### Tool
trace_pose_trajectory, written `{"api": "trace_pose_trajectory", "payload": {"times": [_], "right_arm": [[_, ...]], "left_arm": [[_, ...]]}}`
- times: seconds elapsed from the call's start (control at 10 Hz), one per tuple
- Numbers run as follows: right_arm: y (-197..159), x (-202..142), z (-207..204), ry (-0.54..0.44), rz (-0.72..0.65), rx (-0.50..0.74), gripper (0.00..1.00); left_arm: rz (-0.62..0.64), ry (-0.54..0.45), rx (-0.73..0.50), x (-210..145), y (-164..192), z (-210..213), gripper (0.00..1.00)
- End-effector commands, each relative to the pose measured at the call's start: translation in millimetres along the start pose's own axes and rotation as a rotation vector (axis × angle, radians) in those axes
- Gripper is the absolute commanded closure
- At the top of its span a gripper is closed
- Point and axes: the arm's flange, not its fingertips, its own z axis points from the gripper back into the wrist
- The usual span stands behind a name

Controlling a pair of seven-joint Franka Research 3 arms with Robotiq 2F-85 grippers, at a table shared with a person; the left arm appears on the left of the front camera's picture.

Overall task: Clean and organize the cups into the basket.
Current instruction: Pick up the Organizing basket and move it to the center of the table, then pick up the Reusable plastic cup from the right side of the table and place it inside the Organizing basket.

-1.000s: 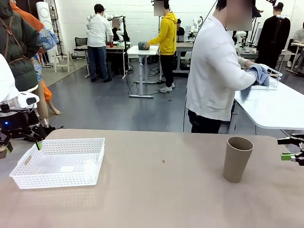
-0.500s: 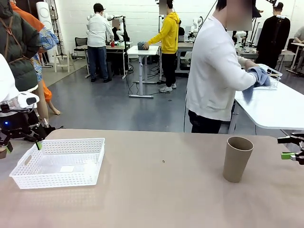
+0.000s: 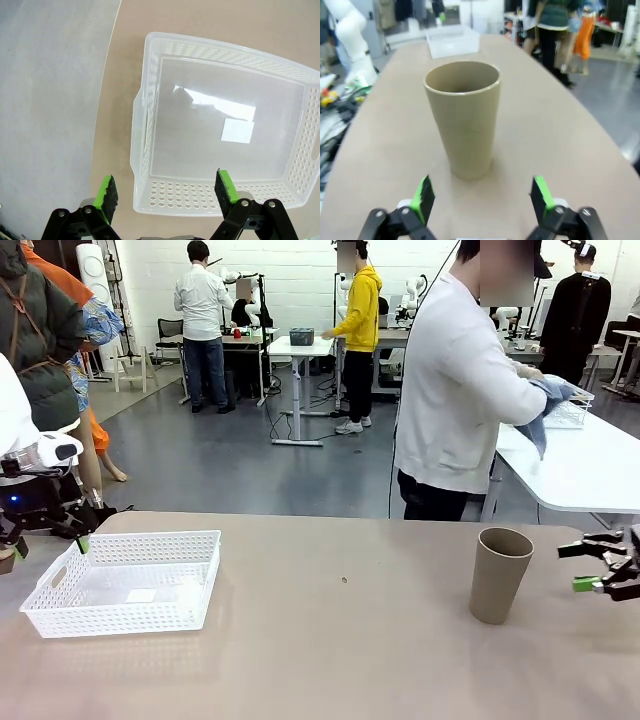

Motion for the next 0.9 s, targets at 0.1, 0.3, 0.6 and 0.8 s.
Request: {"api": "trace_pose_trajectory", "payload": {"times": [0.1, 0.3, 0.6, 0.8], "right_arm": [[-9.8, -0.5, -6.7, -0.045, 0.058, 0.070, 0.00], [-12.6, -4.6, -15.3, -0.066, 0.055, 0.090, 0.00], [-9.6, -0.9, -16.2, -0.062, 0.033, 0.078, 0.00], [-9.6, -0.9, -16.2, -0.062, 0.033, 0.078, 0.00]], "left_arm": [[0.014, -0.046, 0.039, -13.4, 2.2, -4.3, 0.00], [0.022, -0.069, 0.044, -18.7, -1.2, -3.2, 0.00], [-0.005, -0.031, 0.005, -10.3, 1.1, -1.2, 0.00], [-0.005, -0.031, 0.005, -10.3, 1.1, -1.2, 0.00]]}}
